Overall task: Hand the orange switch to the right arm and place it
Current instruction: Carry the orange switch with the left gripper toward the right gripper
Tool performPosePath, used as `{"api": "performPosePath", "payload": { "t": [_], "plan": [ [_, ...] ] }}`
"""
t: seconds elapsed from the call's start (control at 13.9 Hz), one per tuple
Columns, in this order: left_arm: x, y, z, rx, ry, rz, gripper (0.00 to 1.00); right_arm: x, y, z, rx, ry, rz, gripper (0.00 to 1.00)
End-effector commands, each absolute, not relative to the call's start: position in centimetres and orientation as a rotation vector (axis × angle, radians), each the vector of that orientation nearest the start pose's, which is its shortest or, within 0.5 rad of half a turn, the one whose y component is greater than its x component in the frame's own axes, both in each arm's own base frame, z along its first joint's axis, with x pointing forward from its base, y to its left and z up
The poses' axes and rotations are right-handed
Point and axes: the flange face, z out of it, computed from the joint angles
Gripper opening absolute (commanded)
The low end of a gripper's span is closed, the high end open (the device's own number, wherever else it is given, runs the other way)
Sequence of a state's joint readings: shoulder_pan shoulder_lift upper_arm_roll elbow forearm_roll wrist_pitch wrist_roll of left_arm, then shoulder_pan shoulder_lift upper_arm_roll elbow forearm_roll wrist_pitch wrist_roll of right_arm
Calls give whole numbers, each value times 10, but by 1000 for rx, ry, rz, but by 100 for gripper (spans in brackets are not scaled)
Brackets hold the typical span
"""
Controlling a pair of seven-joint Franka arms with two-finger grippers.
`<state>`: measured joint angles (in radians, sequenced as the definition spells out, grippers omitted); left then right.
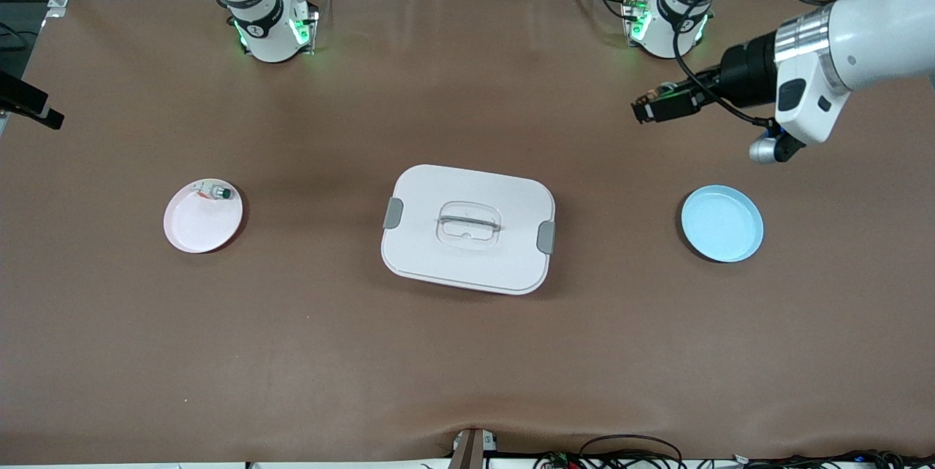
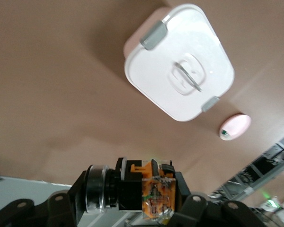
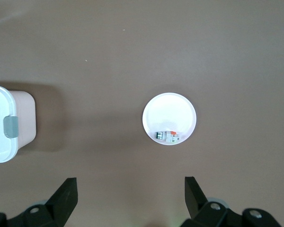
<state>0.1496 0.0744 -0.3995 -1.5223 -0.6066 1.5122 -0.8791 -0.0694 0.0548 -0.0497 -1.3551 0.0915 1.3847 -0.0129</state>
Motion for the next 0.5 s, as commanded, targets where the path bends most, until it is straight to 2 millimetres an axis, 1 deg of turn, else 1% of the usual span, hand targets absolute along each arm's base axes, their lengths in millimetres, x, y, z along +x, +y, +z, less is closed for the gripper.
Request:
{"api": "performPosePath", "payload": {
  "t": [0.0,0.07,0.14,0.22,0.36,0.43],
  "plan": [
    [529,-232,641,-3373,-1265,749,31,555,-42,673,-2989,103,20,100],
    [528,-247,643,-3360,-1356,752,31,562,-40,666,-2942,94,25,100],
    [527,-263,645,-3348,-1434,748,31,564,-39,662,-2916,42,6,100],
    [526,-278,647,-3339,-1507,742,31,564,-37,657,-2890,0,11,100],
    [522,-305,652,-3306,-1674,737,31,562,-27,659,-2829,-4,2,100],
    [520,-319,655,-3293,-1753,743,31,562,-23,653,-2791,3,10,100]
  ]
}}
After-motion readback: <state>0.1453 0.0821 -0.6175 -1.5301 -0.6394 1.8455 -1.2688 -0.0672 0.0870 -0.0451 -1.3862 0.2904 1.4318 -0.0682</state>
